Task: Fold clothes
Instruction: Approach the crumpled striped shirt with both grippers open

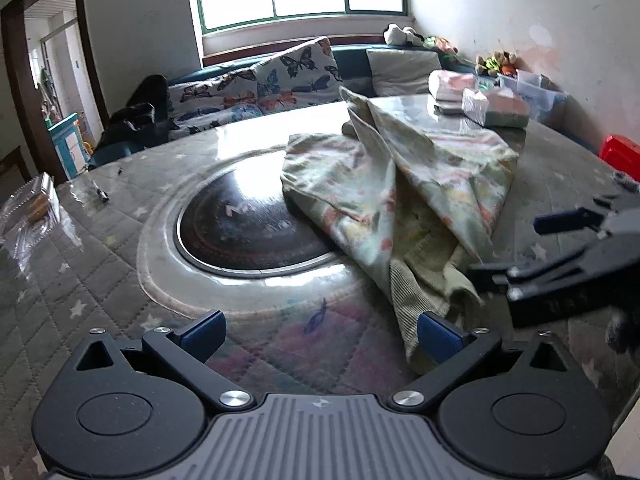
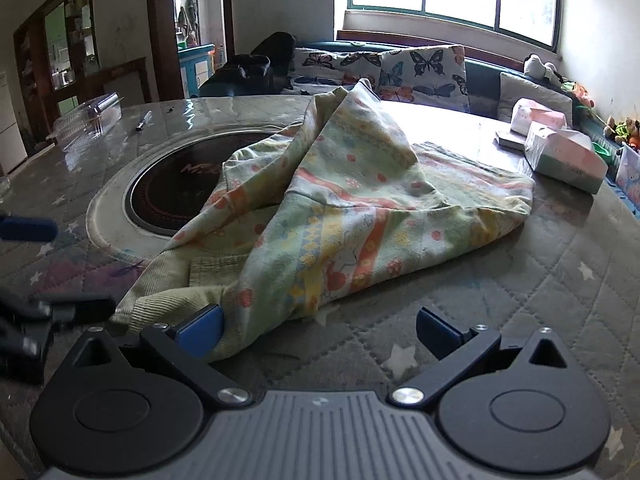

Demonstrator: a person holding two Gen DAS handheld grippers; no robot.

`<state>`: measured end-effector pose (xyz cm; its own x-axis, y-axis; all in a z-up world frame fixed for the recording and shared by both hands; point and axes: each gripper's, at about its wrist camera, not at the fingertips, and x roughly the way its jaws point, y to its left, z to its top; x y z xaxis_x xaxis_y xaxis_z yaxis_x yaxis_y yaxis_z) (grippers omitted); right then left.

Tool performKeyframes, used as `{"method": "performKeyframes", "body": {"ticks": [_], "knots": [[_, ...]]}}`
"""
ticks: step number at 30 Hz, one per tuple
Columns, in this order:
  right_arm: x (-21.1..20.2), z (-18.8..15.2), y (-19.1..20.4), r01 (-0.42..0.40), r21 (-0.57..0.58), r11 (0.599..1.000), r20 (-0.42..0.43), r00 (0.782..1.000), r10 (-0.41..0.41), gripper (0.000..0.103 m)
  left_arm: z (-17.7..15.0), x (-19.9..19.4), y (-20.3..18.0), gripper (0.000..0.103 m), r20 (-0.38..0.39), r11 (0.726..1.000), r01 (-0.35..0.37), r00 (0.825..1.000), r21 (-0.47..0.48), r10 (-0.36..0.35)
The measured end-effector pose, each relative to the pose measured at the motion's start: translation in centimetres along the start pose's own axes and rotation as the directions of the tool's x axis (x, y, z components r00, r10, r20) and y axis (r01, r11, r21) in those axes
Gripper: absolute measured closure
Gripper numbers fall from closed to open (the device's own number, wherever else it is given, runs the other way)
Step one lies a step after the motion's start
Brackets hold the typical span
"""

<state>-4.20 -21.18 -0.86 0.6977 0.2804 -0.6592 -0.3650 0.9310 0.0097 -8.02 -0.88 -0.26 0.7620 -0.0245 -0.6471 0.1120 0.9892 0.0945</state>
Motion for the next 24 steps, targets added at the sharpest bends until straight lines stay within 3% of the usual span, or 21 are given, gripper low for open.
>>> {"method": "performKeyframes", "body": {"ticks": [24], "knots": [[-1.8, 0.3, -0.2, 0.025, -0.021, 0.999, 0.028, 0.999, -0.025, 0.0, 2.0, 0.4, -1.3, 0.0, 0.014, 0.999, -0.037, 0.999, 0.018, 0.037]]}}
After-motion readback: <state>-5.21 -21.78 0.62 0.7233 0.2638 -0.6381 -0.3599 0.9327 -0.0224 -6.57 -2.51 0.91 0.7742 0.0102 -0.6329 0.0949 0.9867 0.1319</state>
